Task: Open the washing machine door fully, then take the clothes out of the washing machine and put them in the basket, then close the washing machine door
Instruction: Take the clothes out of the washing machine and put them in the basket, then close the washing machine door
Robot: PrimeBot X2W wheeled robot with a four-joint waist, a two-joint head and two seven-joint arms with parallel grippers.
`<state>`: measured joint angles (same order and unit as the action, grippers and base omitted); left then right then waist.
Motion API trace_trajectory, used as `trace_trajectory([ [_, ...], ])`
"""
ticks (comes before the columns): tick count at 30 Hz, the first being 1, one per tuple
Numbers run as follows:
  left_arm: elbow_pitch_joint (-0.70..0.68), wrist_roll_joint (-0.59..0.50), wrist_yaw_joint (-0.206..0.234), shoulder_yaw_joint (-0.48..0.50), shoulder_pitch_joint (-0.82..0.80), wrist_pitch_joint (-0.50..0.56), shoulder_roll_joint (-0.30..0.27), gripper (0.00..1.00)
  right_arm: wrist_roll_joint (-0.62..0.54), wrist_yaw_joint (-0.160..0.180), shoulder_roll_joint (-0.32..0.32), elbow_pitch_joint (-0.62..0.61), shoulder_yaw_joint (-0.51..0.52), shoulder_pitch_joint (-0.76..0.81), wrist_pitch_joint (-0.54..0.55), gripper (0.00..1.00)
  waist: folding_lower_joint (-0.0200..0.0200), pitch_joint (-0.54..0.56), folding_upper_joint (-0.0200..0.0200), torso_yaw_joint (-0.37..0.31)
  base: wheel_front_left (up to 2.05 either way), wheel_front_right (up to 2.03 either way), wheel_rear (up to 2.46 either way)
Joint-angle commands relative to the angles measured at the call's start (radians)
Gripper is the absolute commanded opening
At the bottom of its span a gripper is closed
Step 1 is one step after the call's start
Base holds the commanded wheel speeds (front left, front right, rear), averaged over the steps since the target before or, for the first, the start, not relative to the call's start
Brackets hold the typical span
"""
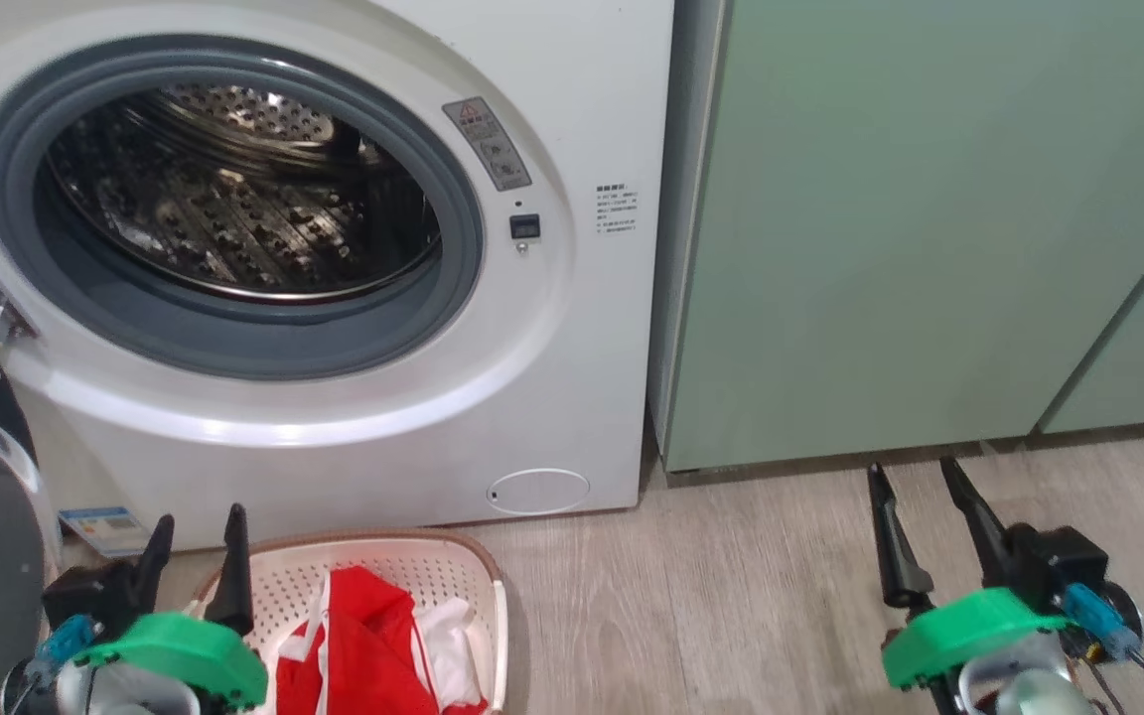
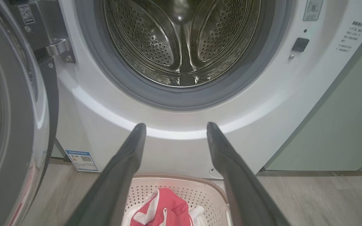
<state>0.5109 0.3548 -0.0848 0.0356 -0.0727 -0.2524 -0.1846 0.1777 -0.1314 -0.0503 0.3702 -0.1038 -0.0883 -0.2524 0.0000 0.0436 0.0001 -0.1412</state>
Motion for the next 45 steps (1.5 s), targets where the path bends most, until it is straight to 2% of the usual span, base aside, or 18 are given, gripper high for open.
trace_trajectory([
  [1, -0.037, -0.006, -0.006, 0.051, -0.033, -0.009, -0.023, 1.00, 0.010, 0.001, -0.001, -0.033, -0.012, -0.001, -0.009, 1.00, 0.0000, 0.008, -0.0001, 0.003, 0.00, 0.00, 0.00],
  [18, -0.041, -0.035, -0.038, 0.104, -0.042, -0.009, -0.015, 1.00, 0.009, 0.001, 0.000, -0.040, 0.011, 0.010, -0.009, 1.00, 0.0000, 0.014, -0.0001, -0.003, 0.00, 0.00, 0.00],
  [37, -0.037, -0.055, -0.045, 0.132, -0.058, -0.009, -0.006, 1.00, 0.013, 0.001, 0.000, -0.036, 0.007, 0.005, -0.009, 1.00, 0.0000, 0.007, -0.0001, -0.004, 0.00, 0.00, 0.00],
  [45, -0.044, -0.051, -0.046, 0.130, -0.058, -0.009, -0.014, 1.00, 0.012, 0.001, 0.000, -0.037, 0.010, 0.006, -0.009, 1.00, 0.0000, 0.007, -0.0001, -0.003, -1.00, 0.88, 0.12],
])
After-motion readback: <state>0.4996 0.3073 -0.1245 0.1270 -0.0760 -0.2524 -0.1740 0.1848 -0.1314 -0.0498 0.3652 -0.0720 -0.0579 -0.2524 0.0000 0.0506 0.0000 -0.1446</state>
